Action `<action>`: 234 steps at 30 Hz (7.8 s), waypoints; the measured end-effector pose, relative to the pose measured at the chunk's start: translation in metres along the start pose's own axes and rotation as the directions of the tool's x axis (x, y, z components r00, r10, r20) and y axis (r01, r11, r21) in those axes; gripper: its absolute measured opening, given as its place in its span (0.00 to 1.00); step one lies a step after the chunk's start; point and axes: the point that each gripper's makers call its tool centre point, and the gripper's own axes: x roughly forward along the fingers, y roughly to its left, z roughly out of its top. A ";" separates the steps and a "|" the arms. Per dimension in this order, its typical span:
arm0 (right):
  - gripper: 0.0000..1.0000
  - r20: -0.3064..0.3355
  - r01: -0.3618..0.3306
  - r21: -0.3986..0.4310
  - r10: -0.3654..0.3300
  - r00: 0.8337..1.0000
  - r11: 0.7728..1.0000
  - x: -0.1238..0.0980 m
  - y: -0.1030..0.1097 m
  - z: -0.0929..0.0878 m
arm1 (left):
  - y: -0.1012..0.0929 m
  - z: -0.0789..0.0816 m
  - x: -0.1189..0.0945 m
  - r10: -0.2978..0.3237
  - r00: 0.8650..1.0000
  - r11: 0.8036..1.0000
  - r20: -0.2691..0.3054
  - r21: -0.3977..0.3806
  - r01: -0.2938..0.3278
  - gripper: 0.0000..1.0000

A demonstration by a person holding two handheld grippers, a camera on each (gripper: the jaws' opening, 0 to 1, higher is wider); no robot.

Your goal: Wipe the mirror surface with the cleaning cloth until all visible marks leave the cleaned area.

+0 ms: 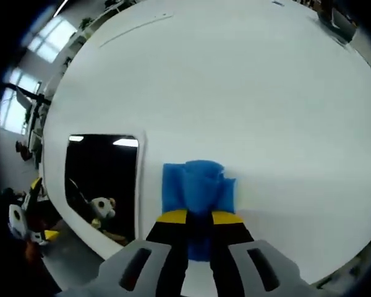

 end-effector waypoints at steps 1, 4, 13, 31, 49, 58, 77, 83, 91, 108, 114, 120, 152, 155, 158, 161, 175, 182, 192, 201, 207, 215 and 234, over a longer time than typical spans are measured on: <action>0.06 0.002 -0.001 0.005 0.001 1.000 1.000 -0.001 0.000 -0.001 | 0.000 -0.001 0.000 -0.002 1.000 1.000 -0.003 0.002 0.002 0.99; 0.05 0.017 0.004 -0.020 -0.004 1.000 1.000 0.000 0.001 0.000 | 0.001 0.000 -0.001 0.004 1.000 1.000 -0.001 -0.002 -0.004 0.99; 0.03 0.018 -0.001 0.014 0.001 1.000 1.000 0.002 -0.002 0.003 | 0.004 -0.002 -0.001 0.015 1.000 1.000 -0.006 -0.005 -0.015 0.99; 0.03 0.032 -0.014 0.057 0.013 0.999 0.998 -0.022 -0.001 0.011 | -0.003 0.006 -0.003 -0.021 0.999 0.997 0.032 -0.071 0.023 0.99; 0.03 0.044 -0.015 0.071 0.012 0.999 0.997 -0.035 0.002 0.031 | -0.007 0.002 -0.001 -0.039 0.999 0.998 0.005 -0.054 0.039 0.99; 0.03 0.036 -0.012 0.078 0.010 0.999 0.997 -0.031 0.004 0.032 | -0.010 0.001 0.000 -0.056 0.998 0.997 -0.002 -0.057 0.056 0.99; 0.03 0.035 -0.026 0.126 0.022 0.999 0.992 -0.021 0.033 0.040 | -0.013 0.000 0.001 -0.066 0.998 0.997 -0.011 -0.028 0.066 0.99; 0.02 0.047 -0.044 0.142 0.038 0.998 0.989 -0.017 0.047 0.044 | -0.012 0.004 0.000 -0.058 0.998 0.998 0.007 -0.020 0.058 0.99; 0.02 0.045 -0.065 0.150 0.058 0.997 0.987 -0.010 0.069 0.045 | -0.012 0.003 0.000 -0.065 0.998 0.997 0.005 -0.031 0.065 0.99; 0.02 0.021 -0.048 0.152 0.046 0.999 0.987 -0.001 0.081 0.039 | -0.005 0.010 -0.005 -0.111 0.994 0.994 0.023 -0.005 0.111 0.99; 0.02 0.013 -0.058 0.147 0.057 0.998 0.987 0.002 0.092 0.040 | 0.002 0.008 -0.011 -0.107 0.994 0.994 0.023 -0.009 0.108 0.99; 0.02 0.006 -0.057 0.137 0.057 0.998 0.989 0.012 0.101 0.045 | 0.018 0.002 -0.018 -0.098 0.995 0.995 0.014 0.007 0.098 0.99; 0.02 0.027 -0.069 0.106 0.067 0.997 0.992 0.025 0.159 0.056 | 0.068 -0.003 -0.040 -0.084 0.995 0.995 0.054 -0.043 0.086 0.99; 0.02 0.027 -0.083 0.113 0.081 0.996 0.990 0.027 0.169 0.056 | 0.074 -0.005 -0.040 -0.075 0.996 0.996 0.054 -0.044 0.077 0.99; 0.02 0.033 -0.090 0.108 0.087 0.996 0.990 0.029 0.179 0.059 | 0.080 -0.006 -0.042 -0.066 0.996 0.997 0.059 -0.037 0.069 0.99; 0.02 0.039 -0.097 0.102 0.094 0.995 0.990 0.031 0.189 0.061 | 0.084 -0.005 -0.045 -0.065 0.996 0.997 0.060 -0.034 0.067 0.99; 0.02 0.050 -0.124 0.089 0.120 0.992 0.988 0.039 0.222 0.072 | 0.088 -0.018 -0.055 -0.056 0.997 0.997 0.049 -0.051 0.058 0.99; 0.02 0.054 -0.127 0.070 0.123 0.991 0.989 0.039 0.237 0.072 | 0.094 -0.020 -0.059 -0.051 0.997 0.996 0.054 -0.069 0.055 0.99; 0.02 0.057 -0.142 0.048 0.139 0.989 0.989 0.044 0.260 0.079 | 0.099 -0.019 -0.064 -0.037 0.997 0.997 0.071 -0.065 0.041 0.99; 0.02 0.053 -0.136 0.034 0.134 0.990 0.990 0.045 0.263 0.079 | 0.102 -0.019 -0.066 -0.033 0.997 0.997 0.074 -0.073 0.039 0.99; 0.03 0.074 -0.147 0.023 0.145 0.987 0.989 0.047 0.269 0.083 | 0.105 -0.018 -0.067 -0.025 0.996 0.996 0.082 -0.085 0.032 0.99; 0.02 0.073 -0.141 0.016 0.139 0.988 0.990 0.046 0.268 0.081 | 0.106 -0.021 -0.068 -0.024 0.997 0.996 0.080 -0.086 0.030 0.99; 0.02 0.067 -0.143 -0.003 0.143 0.987 0.990 0.043 0.270 0.064 | 0.105 -0.013 -0.068 0.005 0.994 0.997 0.110 -0.081 0.004 0.99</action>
